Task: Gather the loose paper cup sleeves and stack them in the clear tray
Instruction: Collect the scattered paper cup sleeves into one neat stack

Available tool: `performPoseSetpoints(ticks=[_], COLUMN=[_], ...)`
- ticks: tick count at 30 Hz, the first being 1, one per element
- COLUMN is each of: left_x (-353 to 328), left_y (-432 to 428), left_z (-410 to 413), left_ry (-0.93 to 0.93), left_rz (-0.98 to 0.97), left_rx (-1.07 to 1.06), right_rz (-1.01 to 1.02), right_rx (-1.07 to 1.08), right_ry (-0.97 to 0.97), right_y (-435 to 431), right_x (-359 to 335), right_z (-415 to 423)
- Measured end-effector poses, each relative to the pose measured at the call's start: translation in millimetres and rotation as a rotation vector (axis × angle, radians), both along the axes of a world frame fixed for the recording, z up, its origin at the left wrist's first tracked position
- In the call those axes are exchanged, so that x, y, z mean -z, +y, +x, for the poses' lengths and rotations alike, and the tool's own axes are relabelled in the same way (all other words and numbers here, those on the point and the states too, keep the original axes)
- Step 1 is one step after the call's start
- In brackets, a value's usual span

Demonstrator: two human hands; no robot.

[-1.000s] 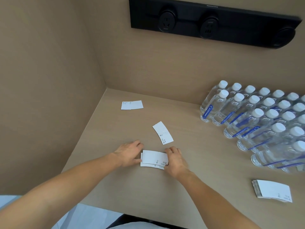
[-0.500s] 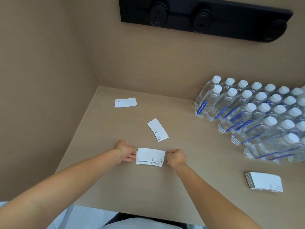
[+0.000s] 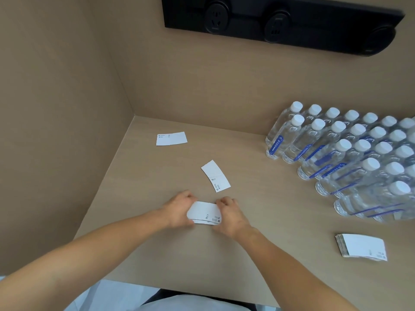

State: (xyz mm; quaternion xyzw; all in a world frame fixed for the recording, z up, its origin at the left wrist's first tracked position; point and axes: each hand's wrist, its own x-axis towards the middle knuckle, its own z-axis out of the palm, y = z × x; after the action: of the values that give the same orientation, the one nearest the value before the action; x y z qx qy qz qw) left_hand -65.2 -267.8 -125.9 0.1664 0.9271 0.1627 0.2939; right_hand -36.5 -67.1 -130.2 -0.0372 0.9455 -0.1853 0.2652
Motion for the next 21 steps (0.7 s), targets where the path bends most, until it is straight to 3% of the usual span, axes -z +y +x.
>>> performPoseSetpoints(ticks=[9,12,15,21], left_x=[-3.0,-4.3,-6.9,-0.4], left_y=[6.4,8.2,13.0,15.3], left_z=[3.4,2.6,4.5,14.0], left_ry=[0.027,0.020,0.003,0.039], left_rz=[-0.012,-0.002,-0.011,-0.018], left_rx=[0.028,-0.165,-0.358,-0.261], right_rz=[0.011,0.068,0.022,-0.021], right_rx=[0.058,0.042,0.233,0.360], right_ry=[-0.040,0.012,-0.002,0.029], right_y=[-4.8,-4.9,-12.7,-23.9], right_x=[-0.9,1.1,2.2,3.9], right_z=[0.6,3.8,10.8,17.2])
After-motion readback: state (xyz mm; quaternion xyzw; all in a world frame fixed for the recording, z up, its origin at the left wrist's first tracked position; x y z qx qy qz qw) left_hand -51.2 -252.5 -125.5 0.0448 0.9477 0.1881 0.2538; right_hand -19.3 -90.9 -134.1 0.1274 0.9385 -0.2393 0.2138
